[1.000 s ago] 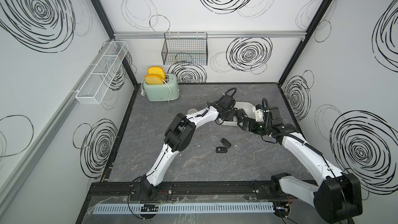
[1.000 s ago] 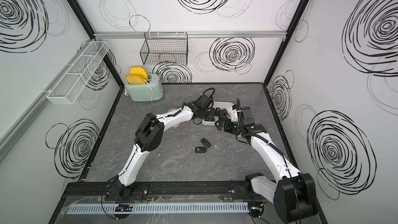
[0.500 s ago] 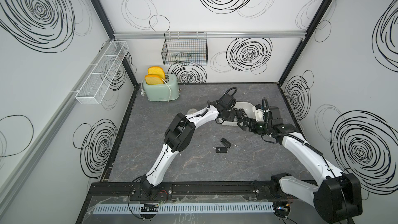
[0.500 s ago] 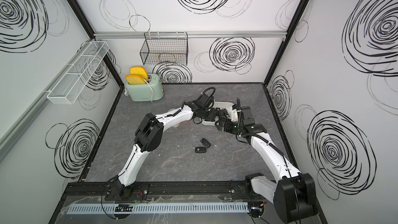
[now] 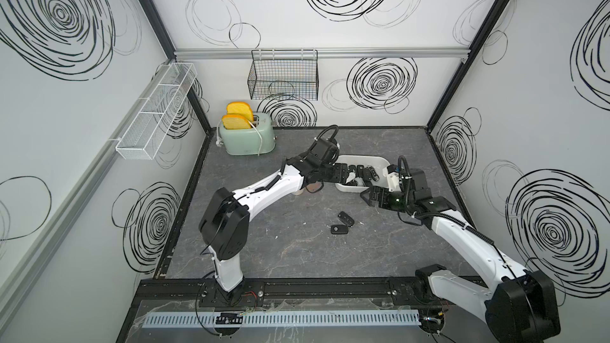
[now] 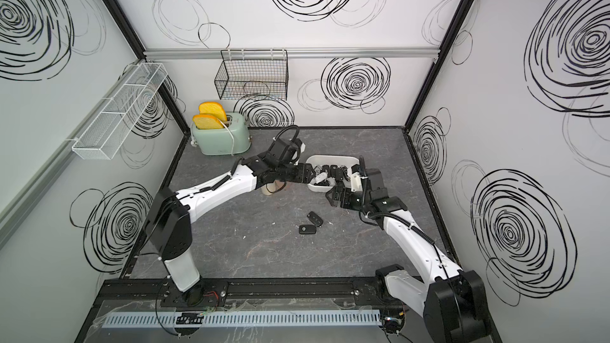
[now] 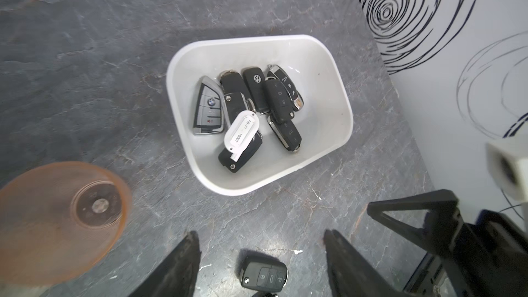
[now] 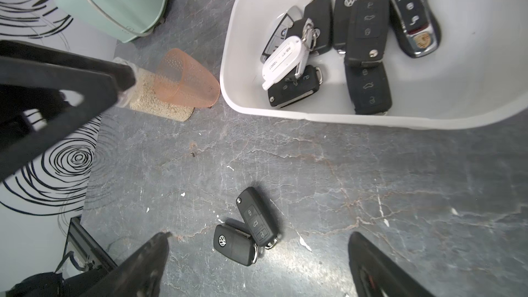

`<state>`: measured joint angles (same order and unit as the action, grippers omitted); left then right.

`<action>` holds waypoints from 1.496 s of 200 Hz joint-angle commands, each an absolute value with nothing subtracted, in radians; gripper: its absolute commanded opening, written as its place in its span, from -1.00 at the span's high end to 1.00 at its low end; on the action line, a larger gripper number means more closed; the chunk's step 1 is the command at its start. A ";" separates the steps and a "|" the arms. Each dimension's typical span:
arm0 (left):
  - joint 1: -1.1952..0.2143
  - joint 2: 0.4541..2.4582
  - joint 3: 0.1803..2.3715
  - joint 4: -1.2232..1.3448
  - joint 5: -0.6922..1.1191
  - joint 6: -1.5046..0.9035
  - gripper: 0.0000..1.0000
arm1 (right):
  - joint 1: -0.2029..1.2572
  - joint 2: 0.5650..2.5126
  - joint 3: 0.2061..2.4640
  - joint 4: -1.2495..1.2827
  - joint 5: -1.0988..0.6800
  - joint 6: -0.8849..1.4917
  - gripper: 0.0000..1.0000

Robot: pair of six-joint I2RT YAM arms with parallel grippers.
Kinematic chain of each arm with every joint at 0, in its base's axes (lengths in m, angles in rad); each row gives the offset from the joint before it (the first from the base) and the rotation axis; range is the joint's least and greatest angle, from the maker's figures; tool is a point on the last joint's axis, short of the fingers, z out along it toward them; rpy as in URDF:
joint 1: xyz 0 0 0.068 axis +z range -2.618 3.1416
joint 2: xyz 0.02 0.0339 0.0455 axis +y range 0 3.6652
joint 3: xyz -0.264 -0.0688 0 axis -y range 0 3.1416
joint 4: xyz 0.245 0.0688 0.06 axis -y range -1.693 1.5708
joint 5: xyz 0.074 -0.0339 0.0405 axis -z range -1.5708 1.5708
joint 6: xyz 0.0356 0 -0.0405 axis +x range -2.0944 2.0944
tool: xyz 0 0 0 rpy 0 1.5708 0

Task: Place the car key into the storage box
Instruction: Place the car key in the storage box, then pick up the car key from the center of the board.

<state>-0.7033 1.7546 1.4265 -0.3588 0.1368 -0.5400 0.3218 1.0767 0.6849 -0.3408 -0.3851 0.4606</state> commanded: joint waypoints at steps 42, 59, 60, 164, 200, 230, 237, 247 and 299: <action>-0.682 1.437 1.077 -0.247 0.145 -0.639 -0.98 | 0.505 1.126 0.626 -0.261 -0.314 0.464 -0.92; -0.681 1.355 0.989 -0.227 0.127 -0.651 -0.96 | 0.542 1.169 0.629 -0.258 -0.299 0.452 -0.86; -0.681 1.353 0.984 -0.227 0.125 -0.652 -0.96 | 0.545 1.171 0.629 -0.258 -0.297 0.451 -0.85; -0.627 1.216 0.747 -0.227 0.207 -0.665 -0.96 | 0.658 1.402 0.718 -0.261 -0.135 0.377 -0.48; -0.600 1.226 0.737 -0.211 0.224 -0.667 -0.96 | 0.688 1.450 0.737 -0.259 -0.106 0.364 -0.34; -0.589 1.229 0.729 -0.203 0.227 -0.672 -0.96 | 0.713 1.485 0.754 -0.259 -0.091 0.358 -0.30; -0.585 1.230 0.726 -0.202 0.227 -0.672 -0.96 | 0.718 1.493 0.758 -0.260 -0.084 0.356 -0.29; -0.578 1.231 0.724 -0.203 0.228 -0.673 -0.96 | 0.725 1.506 0.764 -0.263 -0.074 0.356 -0.27; -0.548 1.233 0.715 -0.202 0.248 -0.669 -0.96 | 0.744 1.560 0.786 -0.273 -0.032 0.354 -0.10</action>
